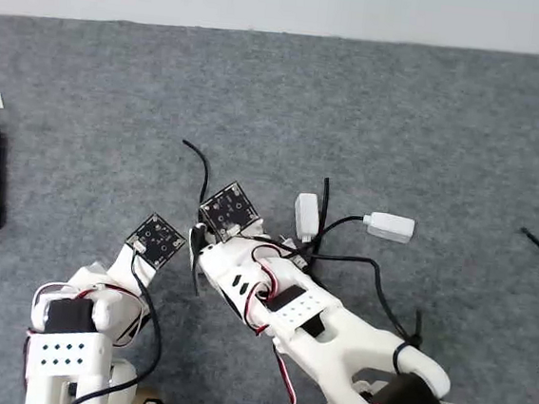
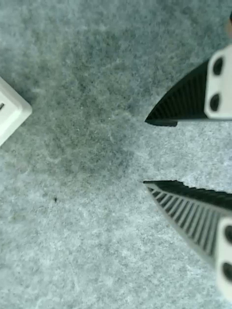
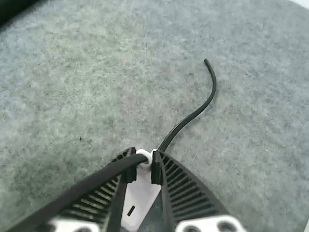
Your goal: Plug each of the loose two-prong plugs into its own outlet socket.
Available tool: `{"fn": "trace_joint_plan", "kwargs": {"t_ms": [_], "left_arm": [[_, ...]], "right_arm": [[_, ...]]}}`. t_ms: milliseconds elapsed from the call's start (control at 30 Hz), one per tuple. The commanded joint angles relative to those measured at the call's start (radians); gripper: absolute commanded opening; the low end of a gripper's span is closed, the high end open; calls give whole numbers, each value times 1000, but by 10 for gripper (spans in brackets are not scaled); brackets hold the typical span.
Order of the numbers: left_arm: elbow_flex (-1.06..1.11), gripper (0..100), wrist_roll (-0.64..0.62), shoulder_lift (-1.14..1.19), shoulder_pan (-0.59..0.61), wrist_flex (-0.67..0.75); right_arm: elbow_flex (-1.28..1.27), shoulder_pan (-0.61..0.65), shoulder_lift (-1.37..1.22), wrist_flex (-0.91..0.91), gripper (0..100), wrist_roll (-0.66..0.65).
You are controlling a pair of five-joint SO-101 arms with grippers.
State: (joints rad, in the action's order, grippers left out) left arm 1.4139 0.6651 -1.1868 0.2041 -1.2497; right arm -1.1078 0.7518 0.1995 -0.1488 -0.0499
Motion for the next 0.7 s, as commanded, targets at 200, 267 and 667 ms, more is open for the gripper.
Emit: {"fn": "trace_joint_plan", "kwargs": {"t_ms": [200, 267, 667], "left_arm": [[-8, 120, -8, -11, 0, -8], [-8, 120, -8, -11, 0, -8], [-4, 120, -8, -12, 2, -6]], "right_arm": [[166, 12, -84, 268, 8, -25], [212, 12, -148, 306, 8, -60], [384, 22, -242, 562, 8, -78]]}}
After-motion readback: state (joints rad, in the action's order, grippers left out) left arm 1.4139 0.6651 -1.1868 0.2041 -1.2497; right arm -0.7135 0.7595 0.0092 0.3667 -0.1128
